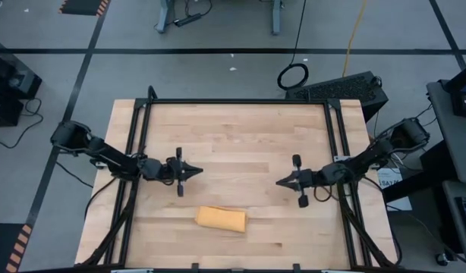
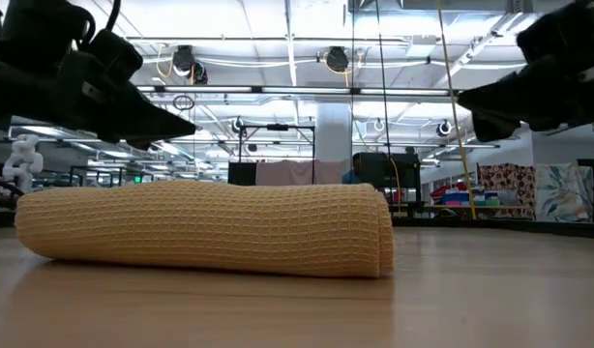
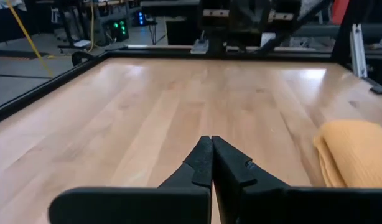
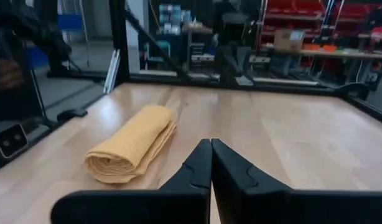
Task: Roll towel
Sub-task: Return to Home Position
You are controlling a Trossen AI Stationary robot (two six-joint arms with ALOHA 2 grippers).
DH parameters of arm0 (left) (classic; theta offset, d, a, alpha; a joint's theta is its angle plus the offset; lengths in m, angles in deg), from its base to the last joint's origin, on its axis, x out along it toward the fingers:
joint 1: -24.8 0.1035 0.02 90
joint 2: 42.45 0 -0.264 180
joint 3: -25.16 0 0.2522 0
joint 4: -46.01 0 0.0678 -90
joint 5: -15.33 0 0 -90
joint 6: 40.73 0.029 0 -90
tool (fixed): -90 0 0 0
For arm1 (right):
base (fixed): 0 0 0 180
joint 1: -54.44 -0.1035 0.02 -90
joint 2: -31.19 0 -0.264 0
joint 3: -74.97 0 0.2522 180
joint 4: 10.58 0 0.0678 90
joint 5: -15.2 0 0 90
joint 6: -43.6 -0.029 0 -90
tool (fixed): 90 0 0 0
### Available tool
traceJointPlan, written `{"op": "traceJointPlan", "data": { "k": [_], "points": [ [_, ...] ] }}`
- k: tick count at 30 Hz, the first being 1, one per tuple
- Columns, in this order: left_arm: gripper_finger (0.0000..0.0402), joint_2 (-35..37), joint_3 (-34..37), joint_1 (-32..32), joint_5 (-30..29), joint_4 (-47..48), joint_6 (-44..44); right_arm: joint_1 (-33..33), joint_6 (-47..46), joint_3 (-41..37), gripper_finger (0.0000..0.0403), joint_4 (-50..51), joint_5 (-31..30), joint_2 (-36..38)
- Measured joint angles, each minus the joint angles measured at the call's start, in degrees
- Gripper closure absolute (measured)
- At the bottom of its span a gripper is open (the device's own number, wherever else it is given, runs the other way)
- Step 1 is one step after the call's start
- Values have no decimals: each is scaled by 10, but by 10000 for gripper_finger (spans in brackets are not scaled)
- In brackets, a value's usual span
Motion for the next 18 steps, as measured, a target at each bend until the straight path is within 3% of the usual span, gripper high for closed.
{"op": "traceJointPlan", "data": {
  "k": [10,18],
  "points": [
    [400,7,23,23,9,-25,4,17,7,-21,403,49,-1,61],
    [401,68,36,23,8,16,2,17,7,-21,403,152,1,138]
  ]
}}
